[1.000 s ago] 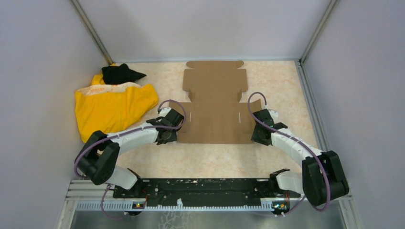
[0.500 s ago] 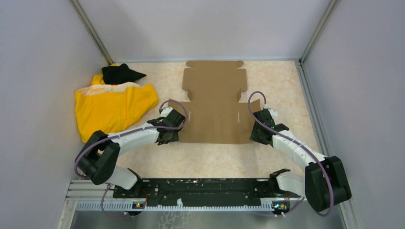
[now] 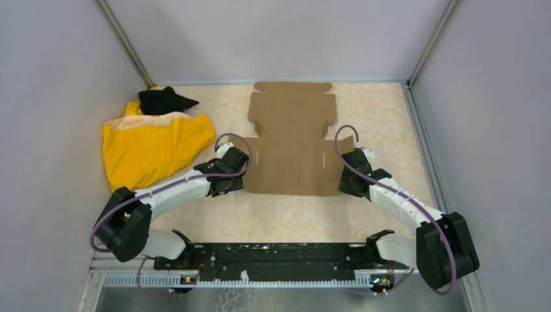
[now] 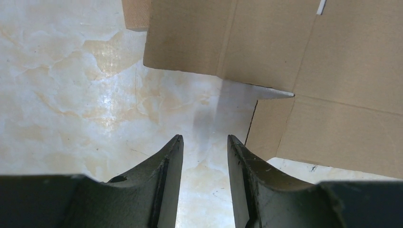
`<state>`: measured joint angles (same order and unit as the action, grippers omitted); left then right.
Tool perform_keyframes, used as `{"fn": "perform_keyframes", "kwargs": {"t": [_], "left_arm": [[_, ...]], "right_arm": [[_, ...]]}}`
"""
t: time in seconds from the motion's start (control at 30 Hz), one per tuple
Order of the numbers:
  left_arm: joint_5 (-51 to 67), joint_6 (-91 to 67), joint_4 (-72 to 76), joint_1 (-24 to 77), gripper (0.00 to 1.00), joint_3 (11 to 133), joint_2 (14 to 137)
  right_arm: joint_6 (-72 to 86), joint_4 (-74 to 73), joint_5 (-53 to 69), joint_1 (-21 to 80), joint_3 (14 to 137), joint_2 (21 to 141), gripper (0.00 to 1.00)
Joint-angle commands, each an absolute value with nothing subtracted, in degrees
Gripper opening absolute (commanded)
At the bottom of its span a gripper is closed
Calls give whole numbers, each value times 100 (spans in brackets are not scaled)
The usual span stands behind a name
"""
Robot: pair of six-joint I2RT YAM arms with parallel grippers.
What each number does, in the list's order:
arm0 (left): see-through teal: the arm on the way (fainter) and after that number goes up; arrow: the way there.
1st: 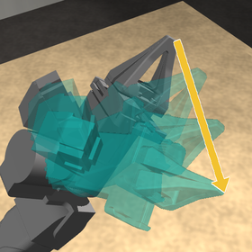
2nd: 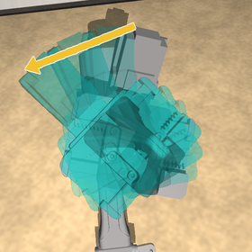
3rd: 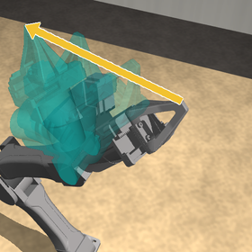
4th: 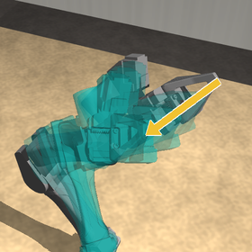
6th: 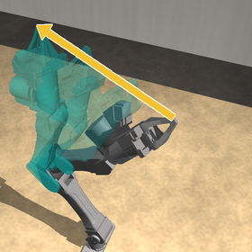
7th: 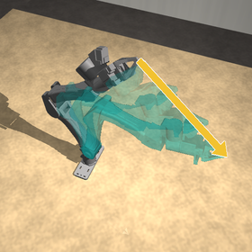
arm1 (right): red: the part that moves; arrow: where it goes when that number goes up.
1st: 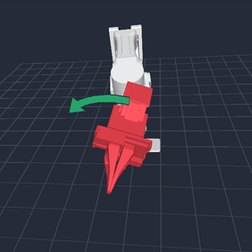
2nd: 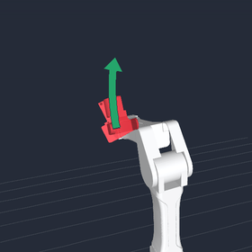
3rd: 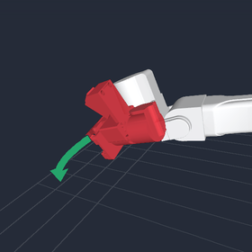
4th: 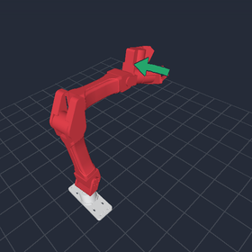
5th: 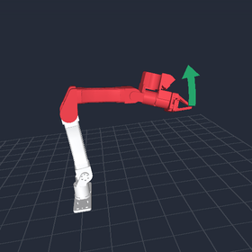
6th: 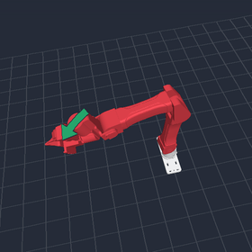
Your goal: Fold the paper box
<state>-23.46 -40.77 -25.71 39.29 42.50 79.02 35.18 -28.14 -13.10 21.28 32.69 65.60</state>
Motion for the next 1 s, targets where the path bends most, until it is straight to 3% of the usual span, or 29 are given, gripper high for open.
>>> {"fn": "perform_keyframes", "kwargs": {"t": [0.0, 0.97], "left_arm": [[-2127, -4054, -2463, 4019, 46, 4419, 7787], [-2236, -4208, -2530, 4867, 44, 5177, 8846]], "right_arm": [[3588, -2692, -1294, 2307, 3585, 6387, 38], [3651, -2647, -1810, 3233, 4232, 7155, 40]]}}
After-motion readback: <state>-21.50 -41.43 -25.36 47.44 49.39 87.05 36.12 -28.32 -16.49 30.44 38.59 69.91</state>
